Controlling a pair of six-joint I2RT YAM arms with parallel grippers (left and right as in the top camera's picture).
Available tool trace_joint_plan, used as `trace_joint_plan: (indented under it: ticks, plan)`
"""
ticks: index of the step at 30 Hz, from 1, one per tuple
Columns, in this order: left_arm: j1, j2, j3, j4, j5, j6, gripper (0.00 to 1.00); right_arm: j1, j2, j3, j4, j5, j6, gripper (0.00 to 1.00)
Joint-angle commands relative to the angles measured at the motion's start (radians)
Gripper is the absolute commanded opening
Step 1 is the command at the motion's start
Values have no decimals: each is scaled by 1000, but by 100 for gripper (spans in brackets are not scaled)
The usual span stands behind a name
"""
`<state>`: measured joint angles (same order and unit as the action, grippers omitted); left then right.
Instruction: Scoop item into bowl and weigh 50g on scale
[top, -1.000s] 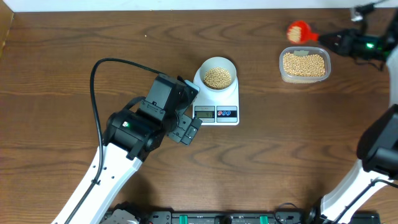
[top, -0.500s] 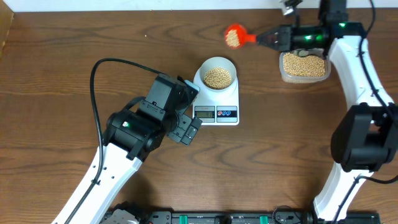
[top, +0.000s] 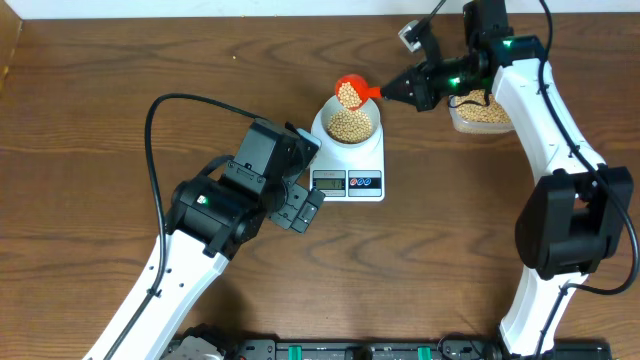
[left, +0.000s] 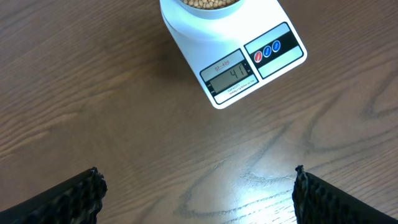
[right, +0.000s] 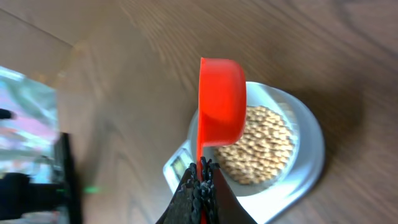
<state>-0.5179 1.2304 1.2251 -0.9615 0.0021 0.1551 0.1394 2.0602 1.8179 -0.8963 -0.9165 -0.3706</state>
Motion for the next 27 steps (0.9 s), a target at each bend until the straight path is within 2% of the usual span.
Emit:
trace_joint_plan:
  ticks: [1, 10, 27]
  plan:
    - [4, -2, 5, 0, 6, 5, 98, 3, -13, -2, 4, 97, -67, 1]
    - [4, -2, 5, 0, 6, 5, 98, 6, -27, 1, 7, 99, -118, 1]
    - [4, -2, 5, 0, 6, 5, 98, 37, -62, 2, -13, 177, -101, 1]
